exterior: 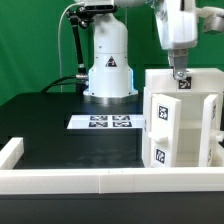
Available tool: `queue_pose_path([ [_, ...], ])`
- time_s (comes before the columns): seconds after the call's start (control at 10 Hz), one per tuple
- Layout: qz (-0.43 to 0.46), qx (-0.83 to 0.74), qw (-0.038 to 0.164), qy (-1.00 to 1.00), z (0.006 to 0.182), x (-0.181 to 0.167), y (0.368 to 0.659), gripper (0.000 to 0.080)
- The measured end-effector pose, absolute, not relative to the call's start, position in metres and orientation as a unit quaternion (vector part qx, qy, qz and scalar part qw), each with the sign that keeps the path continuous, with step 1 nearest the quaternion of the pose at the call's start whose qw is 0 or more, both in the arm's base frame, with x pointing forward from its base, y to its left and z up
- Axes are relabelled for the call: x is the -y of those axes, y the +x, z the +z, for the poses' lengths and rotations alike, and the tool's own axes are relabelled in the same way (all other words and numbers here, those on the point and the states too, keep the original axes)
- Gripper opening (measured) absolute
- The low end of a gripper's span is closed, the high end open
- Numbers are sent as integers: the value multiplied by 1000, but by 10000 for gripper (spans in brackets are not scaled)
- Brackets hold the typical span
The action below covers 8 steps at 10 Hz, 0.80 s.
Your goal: Assemble cabinet
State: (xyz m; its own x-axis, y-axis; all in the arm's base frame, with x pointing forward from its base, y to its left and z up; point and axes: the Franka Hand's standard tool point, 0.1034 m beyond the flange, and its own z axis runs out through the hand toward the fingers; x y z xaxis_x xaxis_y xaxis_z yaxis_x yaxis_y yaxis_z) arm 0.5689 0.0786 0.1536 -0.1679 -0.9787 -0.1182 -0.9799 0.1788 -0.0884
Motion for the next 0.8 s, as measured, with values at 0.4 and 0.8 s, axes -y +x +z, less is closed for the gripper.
queue_pose_path([
  [0.4,15,-793,84,-603,154,-81,570,642],
  [0.8,14,-768,97,-632,167,-87,572,797],
])
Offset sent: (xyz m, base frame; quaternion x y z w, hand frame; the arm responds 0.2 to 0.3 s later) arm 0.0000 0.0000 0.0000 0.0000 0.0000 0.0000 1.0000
